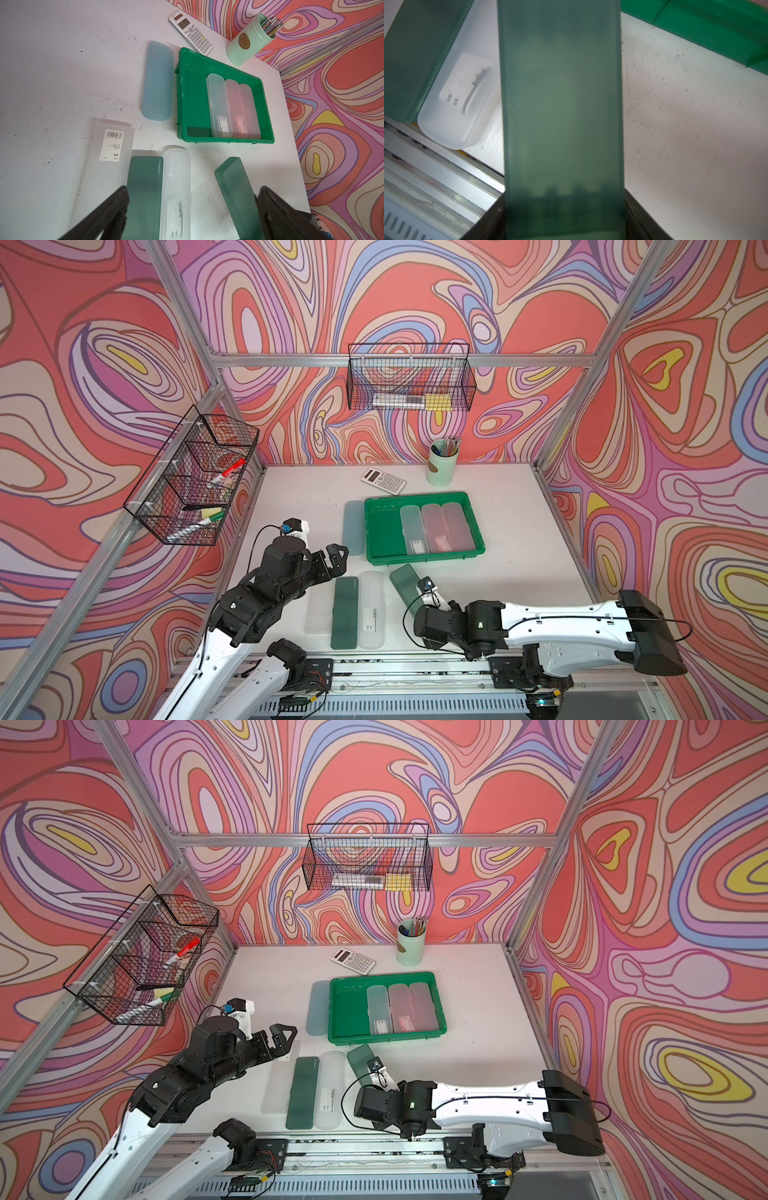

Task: Put the pencil case into the storage box
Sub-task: Pick up the pencil case from the center of the board, then place the pencil case at the storage box.

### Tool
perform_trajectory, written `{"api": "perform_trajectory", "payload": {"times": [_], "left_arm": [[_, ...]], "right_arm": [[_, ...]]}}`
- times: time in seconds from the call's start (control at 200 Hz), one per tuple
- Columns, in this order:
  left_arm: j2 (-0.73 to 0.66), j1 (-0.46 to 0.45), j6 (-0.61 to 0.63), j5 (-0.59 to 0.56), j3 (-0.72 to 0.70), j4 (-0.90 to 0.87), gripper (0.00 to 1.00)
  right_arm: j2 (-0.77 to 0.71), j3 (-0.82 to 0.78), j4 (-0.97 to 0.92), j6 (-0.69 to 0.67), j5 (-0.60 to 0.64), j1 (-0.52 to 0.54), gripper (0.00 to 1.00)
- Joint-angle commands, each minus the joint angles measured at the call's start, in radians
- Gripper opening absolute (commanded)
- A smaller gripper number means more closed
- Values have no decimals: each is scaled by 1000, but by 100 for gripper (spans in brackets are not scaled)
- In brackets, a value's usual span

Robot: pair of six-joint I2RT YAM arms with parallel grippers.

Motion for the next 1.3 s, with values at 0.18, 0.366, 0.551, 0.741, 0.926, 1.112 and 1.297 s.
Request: {"api": "perform_trajectory", "payload": {"times": [0.18,0.366,0.551,0.741,0.926,1.112,1.297], "left_arm": [[96,-6,65,42,39,198,99],[291,47,88,174,78,338,99],[425,139,45,331,56,484,99],[450,143,46,344,-11,520,99],[400,143,39,310,-104,540,99],[366,170,67,352,-104,509,99],[358,208,103,344,-80,449,99]], "right_arm": [[41,150,22,-7,90,-49,54],[104,226,124,-101,-21,-223,53],[280,408,140,-223,-136,-381,52],[470,562,149,-246,-226,-504,50],[622,672,156,-228,-218,-548,47],[720,736,160,-201,-192,-556,47],[803,770,163,-179,-169,-556,45]]}}
